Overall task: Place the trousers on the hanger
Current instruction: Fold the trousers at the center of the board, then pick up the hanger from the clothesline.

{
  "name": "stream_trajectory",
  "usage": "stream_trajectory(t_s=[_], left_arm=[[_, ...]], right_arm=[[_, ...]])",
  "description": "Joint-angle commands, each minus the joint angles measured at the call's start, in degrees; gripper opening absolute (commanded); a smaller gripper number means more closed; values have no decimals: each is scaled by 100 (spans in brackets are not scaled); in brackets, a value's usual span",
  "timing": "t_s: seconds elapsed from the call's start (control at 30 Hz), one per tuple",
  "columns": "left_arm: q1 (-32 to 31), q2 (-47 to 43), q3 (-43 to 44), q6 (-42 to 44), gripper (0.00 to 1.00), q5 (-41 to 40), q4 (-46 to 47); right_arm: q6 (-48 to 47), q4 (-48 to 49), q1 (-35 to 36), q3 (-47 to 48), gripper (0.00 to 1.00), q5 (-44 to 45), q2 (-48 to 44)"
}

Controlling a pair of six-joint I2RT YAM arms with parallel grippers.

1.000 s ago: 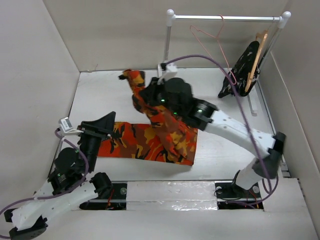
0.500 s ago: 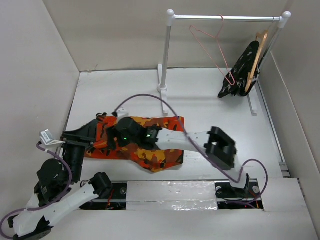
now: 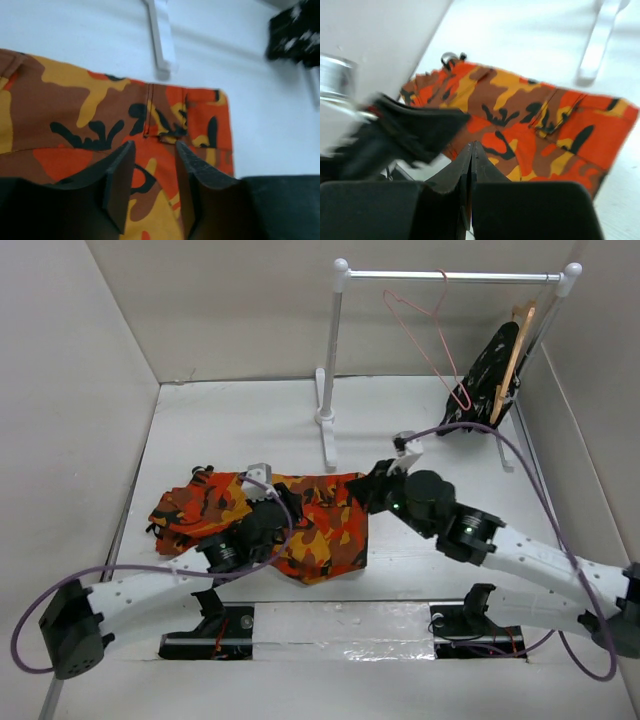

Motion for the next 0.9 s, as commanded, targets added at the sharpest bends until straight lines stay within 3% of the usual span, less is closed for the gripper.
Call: stream_trajectory(t_s=[0.0,0.17,0.2,0.23,0.33,0.47,0.57,0.7,0.87], left_arm=[[-18,466,-19,305,32,391,1250],[-18,1197,322,902,9,847,1918],[-70,1293,384,1025,3,892,1979],[-70,1320,437,1252,1,927,2024],[-70,1312,456,1509,0,1138,2199],[-70,1075,105,1554,0,1226,2288],[-70,680,-63,1518,0,1323,2279],[-70,302,-169,1562,30,1183,2253],[-70,248,-169,1510,36,1367,2252]], right_arm=[[-490,-592,-442,358,0,398,-728],[-945,-1121,-1716,850,0,601,-1221],[-1104,-1104,-1989,982,5,461,-1196],[-1340,-1173,-2566,1314,24,198,-1117],[-1711,-1402,-3578,2105,49,-390,-599],[-2159,-1113,-4615,2555,60,-1200,165],[-2169,-1112,-5355,3108,63,-2316,1105],[-2301,-963,-5673,3653,67,-3223,2029],[-2301,-963,-5806,4033,66,-3582,2855]])
